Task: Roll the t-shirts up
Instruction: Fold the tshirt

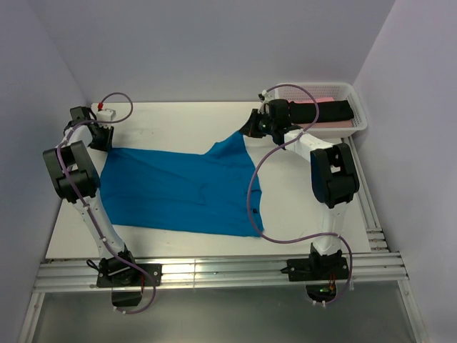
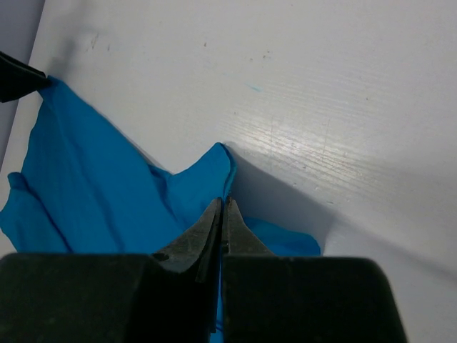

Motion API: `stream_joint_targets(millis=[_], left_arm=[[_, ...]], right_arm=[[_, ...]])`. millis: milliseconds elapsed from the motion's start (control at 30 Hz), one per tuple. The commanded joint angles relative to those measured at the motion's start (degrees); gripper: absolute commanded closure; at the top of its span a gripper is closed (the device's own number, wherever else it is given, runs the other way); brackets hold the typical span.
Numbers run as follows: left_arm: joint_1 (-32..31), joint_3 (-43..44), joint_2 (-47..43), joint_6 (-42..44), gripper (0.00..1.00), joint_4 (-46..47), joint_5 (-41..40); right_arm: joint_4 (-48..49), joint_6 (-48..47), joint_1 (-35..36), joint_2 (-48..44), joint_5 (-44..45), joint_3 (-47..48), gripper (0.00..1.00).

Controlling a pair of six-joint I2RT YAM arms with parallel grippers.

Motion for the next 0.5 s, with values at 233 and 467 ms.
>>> stream_joint_targets(millis=[233,467], left_arm=[[1.5,2.5,-1.3,-5.4,0.59,-1.7,4.5],[3.1,4.0,-1.8,-8.0,0.45,-3.8,8.7]], right_arm=[[1.1,0.1,-0.5,-1.8,-1.0,1.7,1.0],[1.3,0.1,-0.5,-2.2,-1.1,1.2,1.0]])
